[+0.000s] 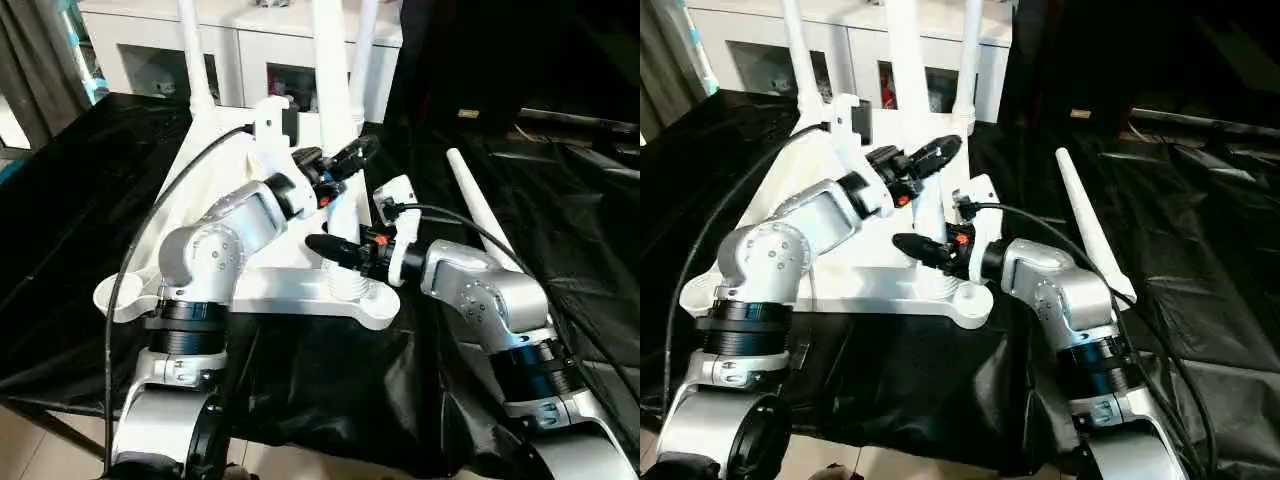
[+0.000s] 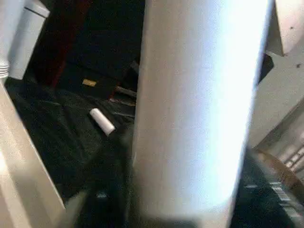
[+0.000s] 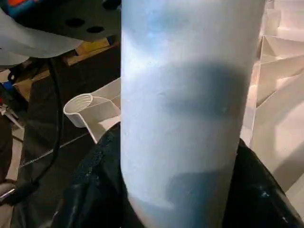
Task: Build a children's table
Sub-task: Pick table leg
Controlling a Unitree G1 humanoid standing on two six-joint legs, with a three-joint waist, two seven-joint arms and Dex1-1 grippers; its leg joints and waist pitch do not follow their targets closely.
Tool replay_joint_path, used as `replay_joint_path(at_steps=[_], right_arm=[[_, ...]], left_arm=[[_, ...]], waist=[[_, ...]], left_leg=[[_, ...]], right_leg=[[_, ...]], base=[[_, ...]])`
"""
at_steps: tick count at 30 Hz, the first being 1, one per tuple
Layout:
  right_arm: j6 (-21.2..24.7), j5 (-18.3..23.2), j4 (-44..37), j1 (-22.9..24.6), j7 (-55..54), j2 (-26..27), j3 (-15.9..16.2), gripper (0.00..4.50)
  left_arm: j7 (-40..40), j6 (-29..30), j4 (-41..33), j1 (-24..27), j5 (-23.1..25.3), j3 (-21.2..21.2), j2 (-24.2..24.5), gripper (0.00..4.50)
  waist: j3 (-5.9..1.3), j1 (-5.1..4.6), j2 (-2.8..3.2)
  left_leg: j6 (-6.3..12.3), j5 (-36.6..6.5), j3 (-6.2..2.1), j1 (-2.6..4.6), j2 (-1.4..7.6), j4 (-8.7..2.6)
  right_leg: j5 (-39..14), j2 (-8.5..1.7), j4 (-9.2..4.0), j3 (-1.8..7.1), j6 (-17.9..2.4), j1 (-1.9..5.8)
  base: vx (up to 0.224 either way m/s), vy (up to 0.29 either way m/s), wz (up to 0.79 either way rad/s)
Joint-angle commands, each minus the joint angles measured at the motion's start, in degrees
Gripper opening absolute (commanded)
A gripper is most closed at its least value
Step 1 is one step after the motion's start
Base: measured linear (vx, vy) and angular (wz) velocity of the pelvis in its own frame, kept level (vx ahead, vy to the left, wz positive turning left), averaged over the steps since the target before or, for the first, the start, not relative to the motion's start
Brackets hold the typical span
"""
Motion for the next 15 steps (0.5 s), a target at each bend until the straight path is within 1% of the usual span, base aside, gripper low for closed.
replay_joint_path(at_steps=[1, 2, 5, 6, 7, 8, 9, 11, 12, 13, 14, 15], right_arm=[[-0.9, 0.1, -1.9, -0.4, 0.7, -0.3, -0.3, 1.92], [-0.8, 0.1, -2.0, -0.3, 0.7, -0.4, -0.3, 1.91], [-1.1, -0.3, -1.8, -0.4, 0.6, -0.8, -0.4, 1.91], [-0.5, 0.4, -1.4, -0.6, 1.1, -0.9, -0.8, 1.91], [-0.4, 0.6, -1.2, -0.7, 1.2, -0.9, -1.0, 1.91], [0.6, 1.5, -0.9, -1.0, 2.1, -1.4, -1.5, 2.47], [1.1, 2.0, -0.9, -1.1, 2.7, -1.7, -1.7, 2.61], [1.8, 2.2, -1.0, -1.4, 3.5, -2.5, -1.6, 2.64], [2.1, 1.8, -0.9, -1.7, 4.7, -3.7, -1.0, 2.77], [2.1, 1.7, -0.8, -1.8, 5.0, -4.0, -0.9, 2.91], [2.1, 1.3, -0.7, -1.9, 5.9, -4.8, -0.4, 2.91], [2.1, 1.3, -0.7, -1.9, 5.9, -4.8, -0.4, 3.05]], left_arm=[[0.1, -0.2, -0.2, -0.5, 0.1, 0.5, -0.2, 2.13], [0.3, 0.0, -0.7, -0.5, 0.0, 0.5, -0.3, 1.96], [0.7, 0.3, -1.2, -0.7, -0.3, 0.3, -0.3, 1.94], [0.7, 0.2, -1.3, -0.9, -0.1, 0.1, 0.0, 1.90], [0.7, 0.2, -1.3, -0.9, -0.1, 0.1, 0.0, 1.86], [0.1, 0.4, -1.5, -1.1, -0.1, -0.2, 0.4, 1.86], [-0.3, 0.5, -1.6, -1.2, -0.3, -0.3, 0.7, 1.86], [-1.0, 0.9, -2.0, -1.3, -0.5, -0.5, 1.0, 1.86], [-1.9, 1.3, -2.6, -1.4, -0.4, -1.0, 1.5, 1.85], [-2.1, 1.3, -2.7, -1.4, -0.4, -1.2, 1.6, 1.85], [-2.8, 1.5, -3.0, -1.4, -0.3, -1.6, 1.9, 1.85], [-2.8, 1.5, -3.0, -1.4, -0.3, -1.6, 1.9, 1.85]], waist=[[-4.64, 0.17, -0.26], [-4.65, 0.18, -0.29], [-4.72, 0.18, -0.30], [-4.73, 0.15, -0.62], [-4.74, 0.24, -0.42], [-4.74, 0.24, -0.36], [-4.75, 0.25, -0.40], [-4.72, 0.30, -0.37], [-4.71, 0.28, -0.39], [-4.71, 0.31, -0.57], [-4.65, 0.37, -0.48], [-4.68, 0.34, -0.50]], left_leg=[[-0.61, -9.5, 0.05, 0.77, 0.70, -3.79], [-0.70, -9.6, 0.11, 0.89, 0.74, -3.78], [-0.49, -9.0, 0.09, 0.75, 0.71, -3.73], [-0.36, -8.8, 0.14, 0.73, 0.70, -3.72], [-0.27, -8.5, 0.13, 0.79, 0.73, -3.71], [-0.22, -8.5, 0.13, 0.82, 0.74, -3.70], [-0.09, -8.5, 0.14, 0.79, 0.74, -3.68], [-0.03, -8.7, 0.13, 0.81, 0.75, -3.70], [-0.08, -8.8, 0.11, 0.76, 0.72, -3.71], [-0.02, -8.7, 0.13, 0.77, 0.72, -3.70], [-0.09, -8.8, 0.14, 0.80, 0.76, -3.71], [-0.10, -8.9, 0.16, 0.79, 0.74, -3.65]], right_leg=[[-12.3, -3.00, -3.97, 2.20, -8.8, 3.70], [-12.5, -2.99, -4.08, 2.23, -8.7, 3.56], [-11.7, -2.98, -3.92, 2.24, -8.8, 3.64], [-11.5, -2.95, -3.93, 2.22, -8.8, 3.66], [-11.3, -2.97, -3.83, 2.24, -8.9, 3.61], [-11.1, -2.98, -3.82, 2.25, -9.0, 3.58], [-10.9, -2.95, -3.81, 2.23, -9.2, 3.66], [-10.9, -2.98, -3.83, 2.22, -9.3, 3.68], [-11.1, -2.94, -3.85, 2.19, -9.2, 3.68], [-11.5, -2.95, -3.83, 2.17, -9.0, 3.73], [-11.8, -3.00, -3.90, 2.20, -8.9, 3.67], [-12.1, -3.01, -3.92, 2.20, -8.9, 3.67]], base=[[0.000, 0.000, 0.00], [0.000, 0.000, 0.00], [0.000, 0.000, 0.00], [0.000, 0.000, 0.00], [0.000, 0.000, 0.00], [0.000, 0.000, 0.00], [0.000, 0.000, 0.00], [0.000, 0.000, 0.00], [0.000, 0.000, 0.00], [0.000, 0.000, 0.00], [0.000, 0.000, 0.00], [0.000, 0.000, 0.00]])
